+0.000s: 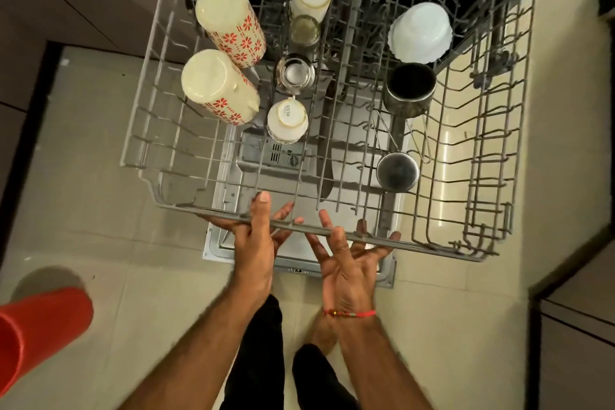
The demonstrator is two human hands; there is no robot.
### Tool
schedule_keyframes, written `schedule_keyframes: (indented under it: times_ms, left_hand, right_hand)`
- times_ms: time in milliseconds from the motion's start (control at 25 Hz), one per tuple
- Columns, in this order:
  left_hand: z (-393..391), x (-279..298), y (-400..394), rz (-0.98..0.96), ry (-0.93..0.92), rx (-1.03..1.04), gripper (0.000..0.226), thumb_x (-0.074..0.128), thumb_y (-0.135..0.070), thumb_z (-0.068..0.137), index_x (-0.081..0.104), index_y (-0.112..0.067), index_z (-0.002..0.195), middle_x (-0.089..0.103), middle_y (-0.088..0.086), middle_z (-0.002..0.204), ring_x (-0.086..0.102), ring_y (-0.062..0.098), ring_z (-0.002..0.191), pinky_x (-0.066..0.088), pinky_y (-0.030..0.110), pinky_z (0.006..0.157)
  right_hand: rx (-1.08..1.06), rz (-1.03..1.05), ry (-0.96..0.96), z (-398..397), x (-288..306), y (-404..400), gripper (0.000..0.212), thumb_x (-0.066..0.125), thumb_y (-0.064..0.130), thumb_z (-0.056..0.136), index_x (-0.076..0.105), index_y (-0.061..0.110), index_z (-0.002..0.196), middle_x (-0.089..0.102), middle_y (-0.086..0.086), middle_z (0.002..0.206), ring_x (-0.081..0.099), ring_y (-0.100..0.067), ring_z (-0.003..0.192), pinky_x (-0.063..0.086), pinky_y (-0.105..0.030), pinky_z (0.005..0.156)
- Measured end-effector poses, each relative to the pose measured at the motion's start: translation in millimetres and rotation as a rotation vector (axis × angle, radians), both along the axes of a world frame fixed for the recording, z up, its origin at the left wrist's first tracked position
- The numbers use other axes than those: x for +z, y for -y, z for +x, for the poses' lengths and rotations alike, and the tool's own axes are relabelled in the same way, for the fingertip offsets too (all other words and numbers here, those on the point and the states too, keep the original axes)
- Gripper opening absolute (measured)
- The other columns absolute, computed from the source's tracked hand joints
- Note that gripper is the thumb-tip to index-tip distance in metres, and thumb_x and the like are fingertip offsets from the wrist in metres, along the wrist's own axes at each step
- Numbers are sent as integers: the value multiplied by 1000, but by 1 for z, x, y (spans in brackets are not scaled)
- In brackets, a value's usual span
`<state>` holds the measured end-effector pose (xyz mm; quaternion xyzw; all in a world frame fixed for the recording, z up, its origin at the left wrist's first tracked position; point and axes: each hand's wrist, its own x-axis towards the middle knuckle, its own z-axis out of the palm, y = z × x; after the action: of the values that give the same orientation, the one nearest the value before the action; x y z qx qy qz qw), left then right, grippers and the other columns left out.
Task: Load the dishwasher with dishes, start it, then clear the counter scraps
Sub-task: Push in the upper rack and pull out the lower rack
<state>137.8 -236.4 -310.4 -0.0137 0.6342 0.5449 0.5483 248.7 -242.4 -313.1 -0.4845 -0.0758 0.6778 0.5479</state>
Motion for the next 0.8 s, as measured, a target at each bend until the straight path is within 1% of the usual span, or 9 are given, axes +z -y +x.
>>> schedule_keyframes:
  times_ms: [80, 240, 320, 400, 520, 560, 640, 720, 800]
  left_hand:
    - [-5, 4, -10, 12, -26, -34, 62, 58, -46, 90, 46, -12, 140, 69, 13, 125, 72, 31, 105, 62, 32, 79]
    - [-18, 8, -48, 26, 10, -103, 36, 50, -51, 95, 56, -22, 116, 79, -6, 93, 75, 19, 93, 62, 32, 80]
    - [-28, 6, -74, 34, 89, -137, 31, 44, -45, 103, 57, -17, 110, 78, 2, 87, 74, 20, 82, 59, 38, 86]
    - [-37, 3, -106, 22, 73, -190, 32, 44, -42, 104, 55, -13, 110, 73, 14, 96, 72, 22, 79, 59, 39, 84]
    - [-48, 0, -156, 20, 19, -236, 41, 46, -45, 104, 52, -13, 127, 66, 17, 123, 71, 24, 101, 62, 37, 77]
    - [-50, 3, -170, 37, 24, -246, 45, 47, -48, 103, 50, -16, 134, 62, 14, 133, 69, 25, 110, 61, 38, 80]
    - [-53, 9, -196, 109, 41, -259, 39, 50, -50, 101, 43, -33, 136, 55, 8, 144, 64, 27, 120, 59, 45, 90]
    - [-54, 16, -220, 137, 52, -206, 30, 54, -44, 100, 34, -46, 122, 55, 3, 141, 63, 28, 120, 57, 50, 95]
    - [-60, 15, -250, 116, 0, -165, 47, 65, -46, 93, 35, -39, 129, 62, -2, 126, 67, 26, 115, 57, 48, 94]
  right_hand:
    - [-21, -5, -9, -6, 3, -12, 123, 82, 6, 71, 2, 69, 140, 18, -2, 163, 57, -43, 123, 39, -73, 98]
    - [-47, -5, 12, -12, 4, -54, 114, 66, -5, 83, 0, 66, 142, 25, -3, 160, 61, -44, 117, 44, -69, 96]
    - [-43, -17, 13, -11, 7, -86, 112, 65, -6, 85, -2, 62, 143, 28, -12, 159, 63, -42, 114, 48, -65, 95]
    - [-44, -53, 5, -12, 12, -120, 115, 67, -3, 83, -10, 53, 147, 31, -18, 156, 66, -37, 111, 48, -62, 97]
    - [-69, -69, -25, -19, 15, -169, 114, 70, -3, 82, -9, 42, 151, 58, -16, 132, 69, -31, 104, 49, -61, 98]
    - [-75, -75, -33, -21, 14, -184, 112, 71, -4, 81, -4, 40, 152, 62, -16, 122, 68, -31, 103, 49, -61, 97]
    - [-83, -100, -61, -25, 15, -215, 110, 75, -1, 76, 7, 37, 153, 63, -18, 123, 69, -31, 101, 52, -60, 94]
    - [-77, -108, -58, -26, 18, -242, 99, 77, 1, 74, 21, 32, 150, 63, -20, 127, 70, -31, 101, 56, -55, 89]
    - [-53, -105, -22, -25, 23, -271, 85, 78, 4, 75, 33, 25, 144, 68, -20, 118, 71, -31, 100, 59, -50, 84]
